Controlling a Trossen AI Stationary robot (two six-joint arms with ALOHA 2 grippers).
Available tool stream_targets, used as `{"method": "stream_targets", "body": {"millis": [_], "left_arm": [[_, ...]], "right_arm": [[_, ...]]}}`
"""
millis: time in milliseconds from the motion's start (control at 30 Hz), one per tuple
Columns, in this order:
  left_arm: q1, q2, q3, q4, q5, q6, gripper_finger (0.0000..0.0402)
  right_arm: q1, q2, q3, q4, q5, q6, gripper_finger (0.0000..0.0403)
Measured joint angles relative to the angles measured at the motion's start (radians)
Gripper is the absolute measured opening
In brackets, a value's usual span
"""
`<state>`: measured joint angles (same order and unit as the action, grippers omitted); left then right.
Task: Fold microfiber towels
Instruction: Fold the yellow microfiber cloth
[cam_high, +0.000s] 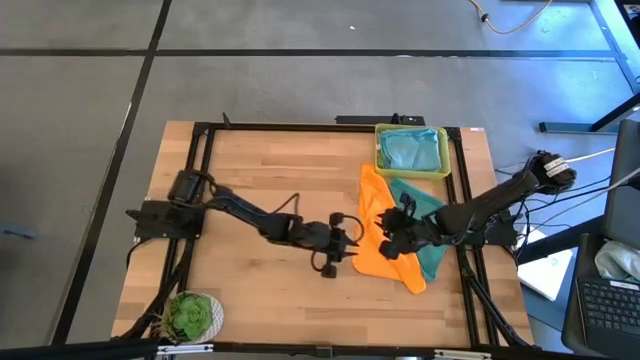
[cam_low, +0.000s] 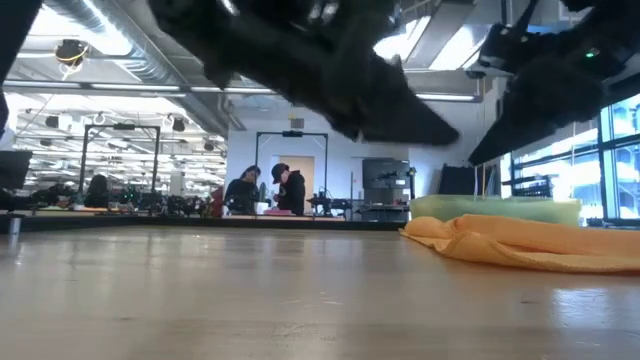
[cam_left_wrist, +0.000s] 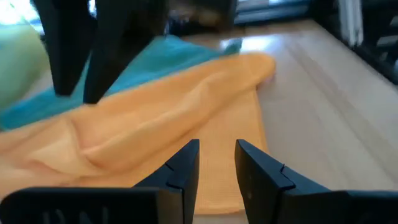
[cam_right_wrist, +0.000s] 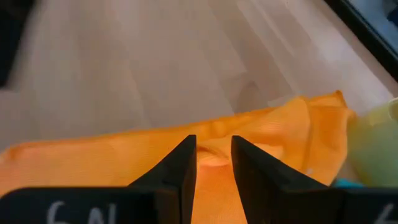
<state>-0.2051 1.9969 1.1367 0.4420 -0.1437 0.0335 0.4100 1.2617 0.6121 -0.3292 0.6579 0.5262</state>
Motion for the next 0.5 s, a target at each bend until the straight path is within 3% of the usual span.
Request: {"method": "stream_targets", "body": {"millis": [233,500], "left_arm": [[0.044,0.155,0.131,-0.088,0.103,0.030,0.0096],[0.053,0.239,0.153,-0.123,0.127,-0.018,0.0096]], "right_arm": [[0.063,0.000,-0.001,0.007,0.098,0.010,0.0103],[0.069,0.000,-0.001,0.010,0.130,-0.007,0.0103]]}}
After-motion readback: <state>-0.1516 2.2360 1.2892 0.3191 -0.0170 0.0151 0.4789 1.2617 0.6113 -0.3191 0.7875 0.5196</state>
